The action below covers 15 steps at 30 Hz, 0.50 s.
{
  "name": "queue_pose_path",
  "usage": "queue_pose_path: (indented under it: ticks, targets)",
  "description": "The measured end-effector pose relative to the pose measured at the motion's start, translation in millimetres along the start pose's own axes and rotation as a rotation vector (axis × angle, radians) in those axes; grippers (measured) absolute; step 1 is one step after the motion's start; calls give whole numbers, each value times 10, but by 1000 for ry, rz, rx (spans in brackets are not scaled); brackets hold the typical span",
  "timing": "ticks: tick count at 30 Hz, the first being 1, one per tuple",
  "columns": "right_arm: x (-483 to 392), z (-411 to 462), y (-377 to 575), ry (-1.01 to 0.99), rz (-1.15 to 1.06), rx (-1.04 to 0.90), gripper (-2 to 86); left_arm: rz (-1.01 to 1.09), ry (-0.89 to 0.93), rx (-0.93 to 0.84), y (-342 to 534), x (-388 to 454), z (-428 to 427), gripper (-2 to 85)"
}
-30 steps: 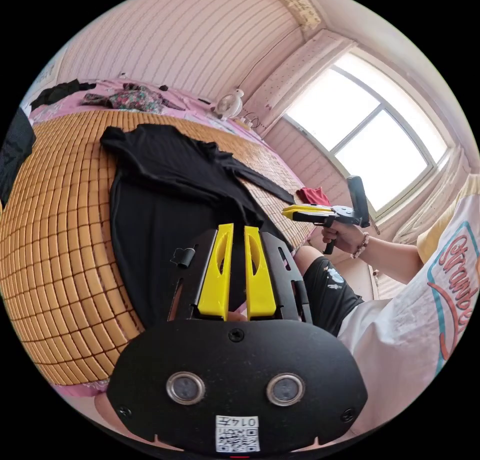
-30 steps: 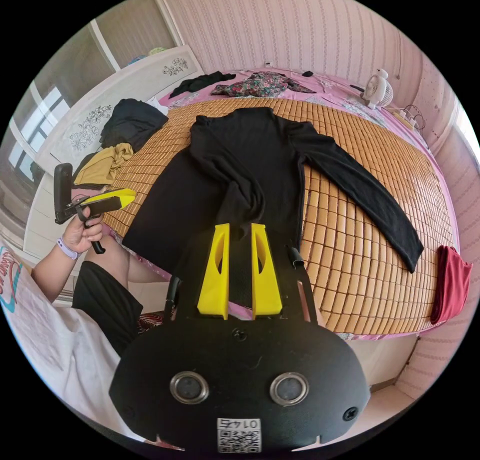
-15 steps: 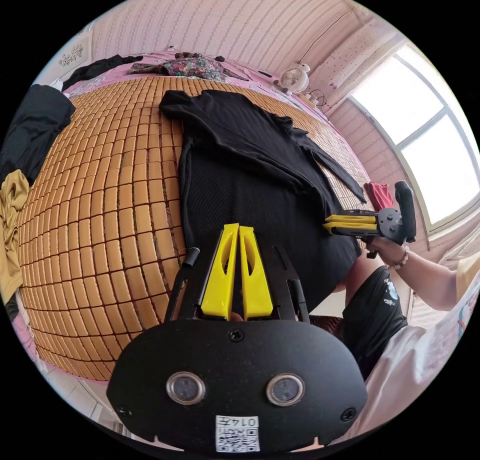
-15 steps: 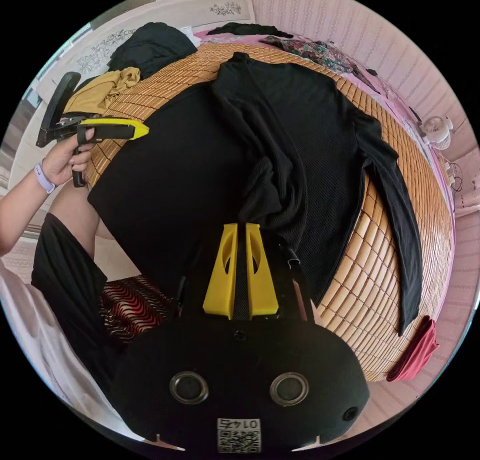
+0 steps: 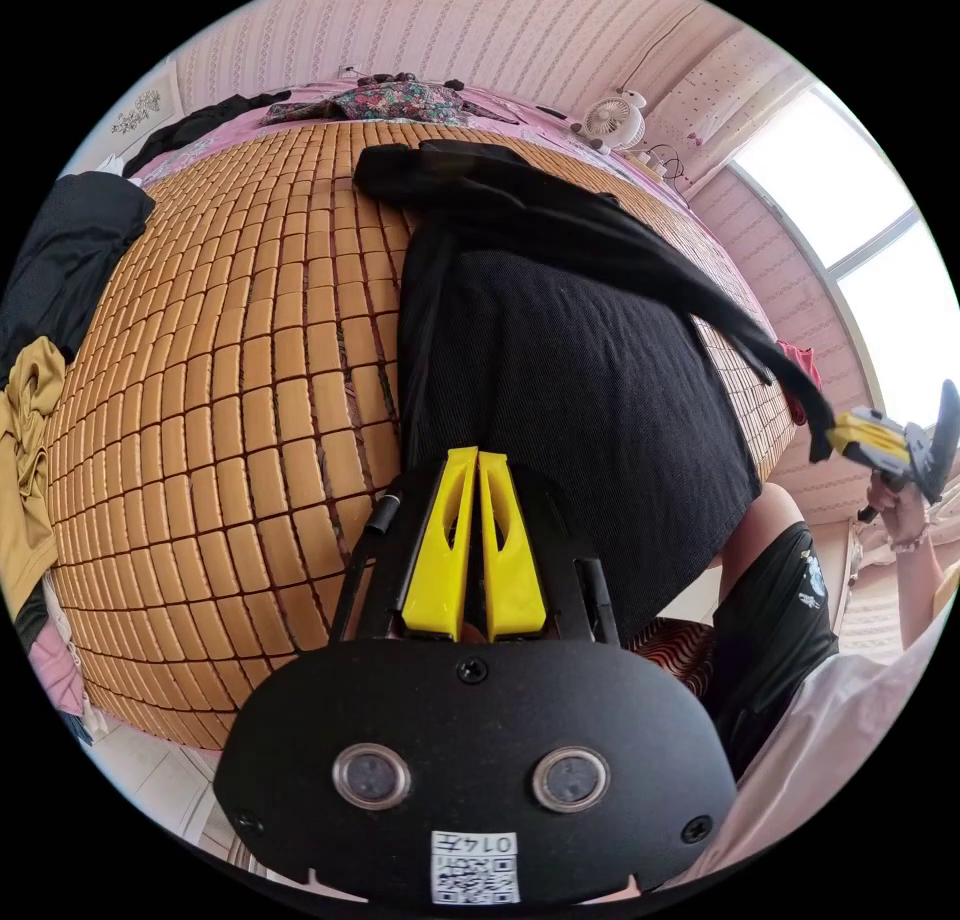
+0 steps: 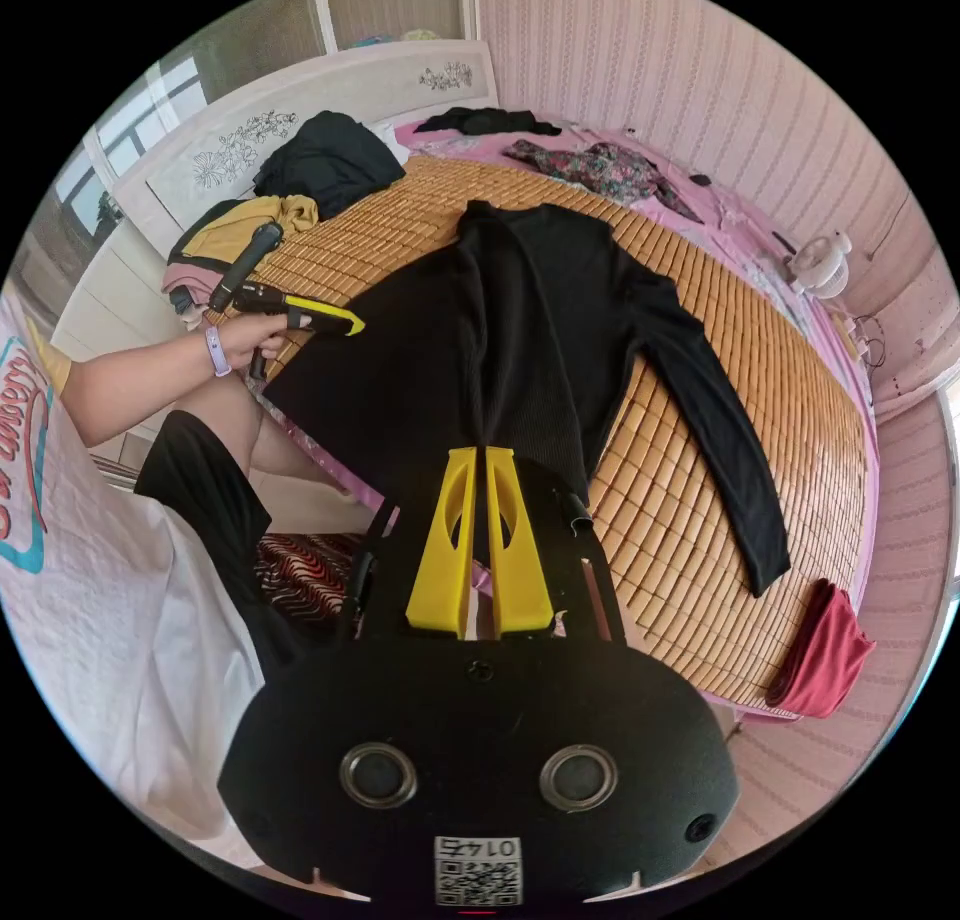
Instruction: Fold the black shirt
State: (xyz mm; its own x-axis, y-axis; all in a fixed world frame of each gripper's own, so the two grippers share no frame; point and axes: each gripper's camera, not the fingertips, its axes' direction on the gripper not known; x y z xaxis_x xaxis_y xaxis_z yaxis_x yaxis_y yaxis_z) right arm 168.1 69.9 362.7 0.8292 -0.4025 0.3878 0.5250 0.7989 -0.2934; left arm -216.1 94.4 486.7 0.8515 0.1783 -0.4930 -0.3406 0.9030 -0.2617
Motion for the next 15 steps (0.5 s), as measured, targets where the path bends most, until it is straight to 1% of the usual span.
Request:
queue_pose_path:
  ticks: [1,3,5,7,8,10,15]
  targets:
    - [27,122,-17,-17,-5,-48,50,-4,5,-1,-4,-9,-7,-6]
    - [75,154,-151,-25,-28,-59,59,-3,28,14,-29,-34,-83,-5]
    - [135,53,-384,-20,-62,29,63,24,35,56,-79,-23,-191,-5]
    - [201,-49,-843,-17,-127,165,68,57,25,91,-186,-1,-279,-4]
    - [215,-51,-978,-19,-145,194,70,87,13,112,-284,19,-315,-4]
    - [266,49,-1578,-17,-205,275,75,129,-17,131,-459,52,-326,7]
    - [471,547,-2839,-39,-178,287,83,237,-122,157,-1027,156,-170,39]
